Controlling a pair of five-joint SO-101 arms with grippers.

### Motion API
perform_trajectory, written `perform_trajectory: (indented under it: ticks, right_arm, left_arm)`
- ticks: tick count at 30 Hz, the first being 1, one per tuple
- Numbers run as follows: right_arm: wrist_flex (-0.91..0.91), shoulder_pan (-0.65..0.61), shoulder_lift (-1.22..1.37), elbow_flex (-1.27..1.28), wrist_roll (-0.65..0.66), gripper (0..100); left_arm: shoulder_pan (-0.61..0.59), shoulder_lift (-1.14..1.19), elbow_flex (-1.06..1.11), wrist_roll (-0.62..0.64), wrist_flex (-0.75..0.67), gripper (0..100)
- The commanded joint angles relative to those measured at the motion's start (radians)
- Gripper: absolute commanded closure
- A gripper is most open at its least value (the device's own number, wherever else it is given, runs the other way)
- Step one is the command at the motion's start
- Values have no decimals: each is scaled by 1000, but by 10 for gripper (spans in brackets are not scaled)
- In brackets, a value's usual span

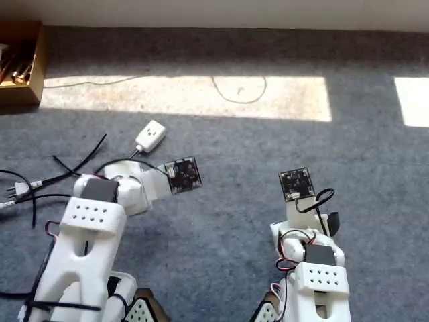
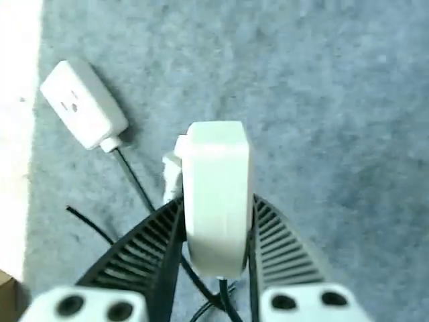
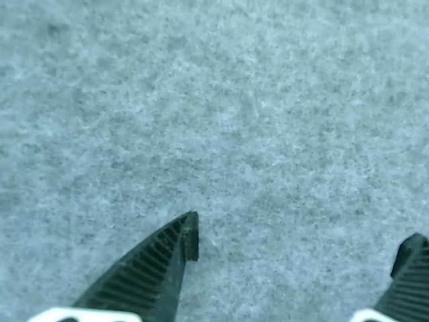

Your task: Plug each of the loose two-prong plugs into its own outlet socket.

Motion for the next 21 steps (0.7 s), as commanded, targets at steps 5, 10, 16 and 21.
perform_trajectory:
  ticks: [5,10,16,21]
  right_arm:
    - [1,-12,-13,-4,9,570]
    - [1,-12,-13,-5,11,570]
    - [1,-12,-13,-2,28,570]
    - [1,-12,-15,-1,38,570]
  left_arm:
    - [-28,539,-622,-14,439,997]
    - [255,530,-509,-100,592,997]
    - [484,453,-245,-92,235,997]
    - [375,651,-351,-92,121,986]
